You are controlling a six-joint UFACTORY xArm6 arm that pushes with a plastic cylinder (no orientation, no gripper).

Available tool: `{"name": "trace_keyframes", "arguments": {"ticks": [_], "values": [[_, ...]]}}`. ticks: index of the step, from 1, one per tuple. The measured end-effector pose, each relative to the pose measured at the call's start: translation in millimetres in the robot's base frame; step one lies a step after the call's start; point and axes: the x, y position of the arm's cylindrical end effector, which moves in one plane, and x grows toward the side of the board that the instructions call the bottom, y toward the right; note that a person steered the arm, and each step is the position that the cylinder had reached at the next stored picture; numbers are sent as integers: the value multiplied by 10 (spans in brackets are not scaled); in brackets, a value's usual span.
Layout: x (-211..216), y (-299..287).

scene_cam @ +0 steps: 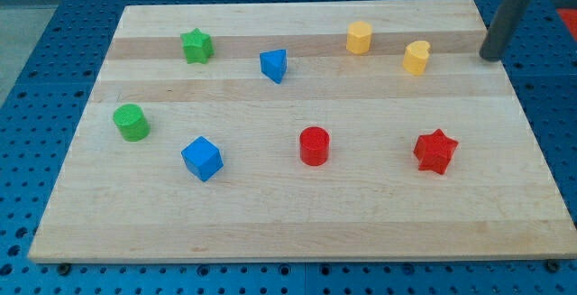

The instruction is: Slide the heart to the right side of the hexagon

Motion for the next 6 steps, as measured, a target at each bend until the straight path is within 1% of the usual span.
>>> {"name": "trace_keyframes", "arguments": {"ticks": [1,2,3,4,5,6], "values": [[379,-322],[-7,-925],[-484,-925],[17,-925],[291,-1128],[270,-1189]]}}
